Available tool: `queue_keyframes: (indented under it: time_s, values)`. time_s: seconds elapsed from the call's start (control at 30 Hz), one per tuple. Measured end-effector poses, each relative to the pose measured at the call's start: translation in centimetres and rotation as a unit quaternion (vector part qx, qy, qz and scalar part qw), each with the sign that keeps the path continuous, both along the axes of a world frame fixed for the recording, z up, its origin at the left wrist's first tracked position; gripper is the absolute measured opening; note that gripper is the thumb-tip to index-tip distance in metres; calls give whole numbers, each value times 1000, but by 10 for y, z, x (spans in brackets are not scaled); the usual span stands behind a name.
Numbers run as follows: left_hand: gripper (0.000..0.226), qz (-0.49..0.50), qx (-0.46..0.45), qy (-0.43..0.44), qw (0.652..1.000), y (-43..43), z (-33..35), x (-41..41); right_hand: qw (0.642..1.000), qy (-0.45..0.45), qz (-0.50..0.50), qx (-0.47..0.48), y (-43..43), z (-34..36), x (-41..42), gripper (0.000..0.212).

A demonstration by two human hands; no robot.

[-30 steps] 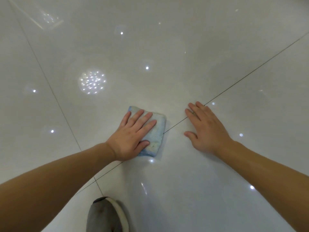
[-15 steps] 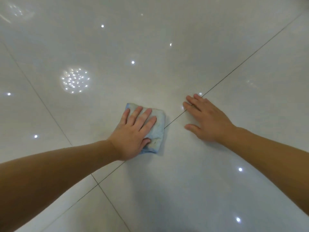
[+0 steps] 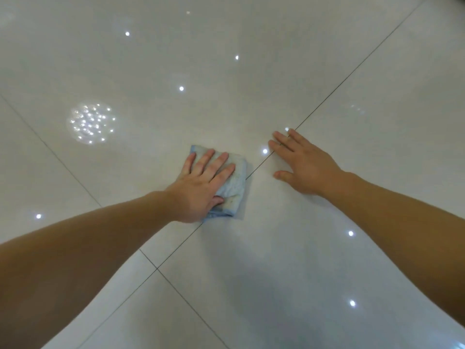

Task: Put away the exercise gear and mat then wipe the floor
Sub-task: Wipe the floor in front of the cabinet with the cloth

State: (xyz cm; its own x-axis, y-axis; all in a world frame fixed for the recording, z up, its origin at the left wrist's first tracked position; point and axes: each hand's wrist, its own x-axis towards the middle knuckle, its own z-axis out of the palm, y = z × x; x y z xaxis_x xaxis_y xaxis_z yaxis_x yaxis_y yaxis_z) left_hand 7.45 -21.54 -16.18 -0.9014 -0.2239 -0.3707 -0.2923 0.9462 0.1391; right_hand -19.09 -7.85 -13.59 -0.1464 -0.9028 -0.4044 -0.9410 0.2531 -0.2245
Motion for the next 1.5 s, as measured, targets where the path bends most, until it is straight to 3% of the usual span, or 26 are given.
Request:
queue_keyframes:
  time_s: [0.2,0.37,0.6,0.83,1.07,1.5]
  values:
    - [76,24,-44,-40,998,8,7,-5,999,-14,-16,-26,8,-6,-1,72]
    - [81,140,-25,-32,989,57,11,-12,999,-7,-29,-36,19,-9,6,70]
    - [74,93,-9,29,995,152,-1,-8,999,-11,-9,-43,62,-5,-4,69]
    - [74,75,-15,44,996,192,-1,-16,997,-21,-17,-78,124,4,-21,68]
    - [73,61,-26,42,997,214,-3,-24,999,-5,18,-39,195,-2,-34,73]
    - [74,-14,-27,52,998,268,-3,-40,998,-7,-17,-53,210,2,-47,71]
